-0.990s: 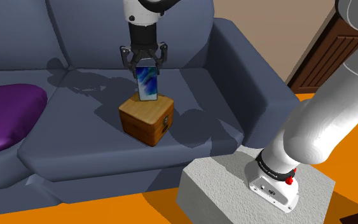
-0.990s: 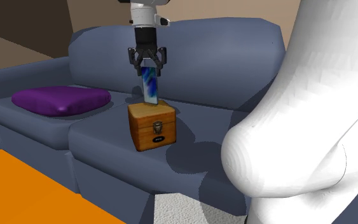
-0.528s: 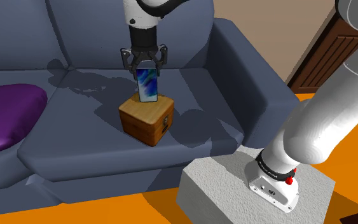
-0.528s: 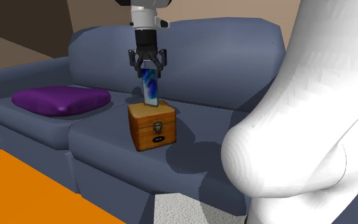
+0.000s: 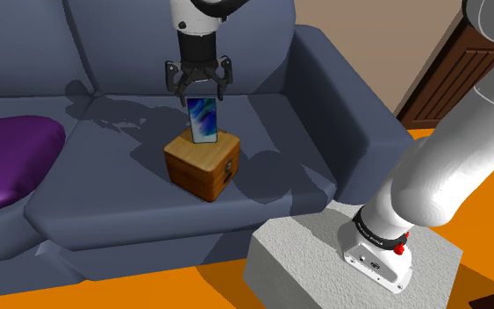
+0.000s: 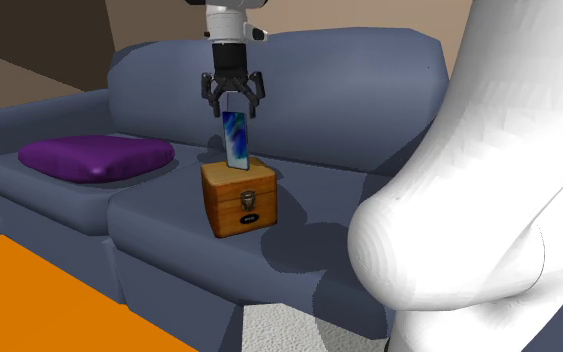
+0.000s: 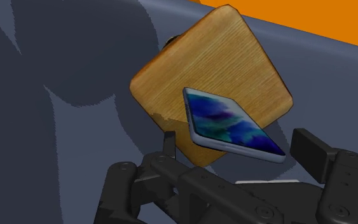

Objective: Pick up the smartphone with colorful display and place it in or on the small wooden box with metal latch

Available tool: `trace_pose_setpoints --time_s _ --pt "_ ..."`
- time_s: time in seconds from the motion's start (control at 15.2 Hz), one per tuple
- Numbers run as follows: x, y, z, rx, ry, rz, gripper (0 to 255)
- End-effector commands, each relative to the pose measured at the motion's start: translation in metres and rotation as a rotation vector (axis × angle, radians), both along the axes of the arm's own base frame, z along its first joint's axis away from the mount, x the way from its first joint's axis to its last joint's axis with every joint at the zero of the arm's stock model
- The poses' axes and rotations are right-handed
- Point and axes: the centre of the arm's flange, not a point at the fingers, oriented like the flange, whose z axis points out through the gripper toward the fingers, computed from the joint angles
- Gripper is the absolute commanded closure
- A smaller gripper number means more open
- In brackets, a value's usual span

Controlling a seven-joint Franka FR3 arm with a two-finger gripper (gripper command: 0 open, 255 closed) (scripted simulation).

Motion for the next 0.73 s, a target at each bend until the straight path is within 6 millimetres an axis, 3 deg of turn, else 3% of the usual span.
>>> trace_pose_setpoints --time_s 0.0,0.13,0.66 --pt "-0.001 0.001 0.02 0.0 0.0 0.0 0" --pt "-0.001 0.002 0.043 0.0 0.0 0.0 0" --pt "-0.001 0.002 0.043 0.0 0.0 0.0 0"
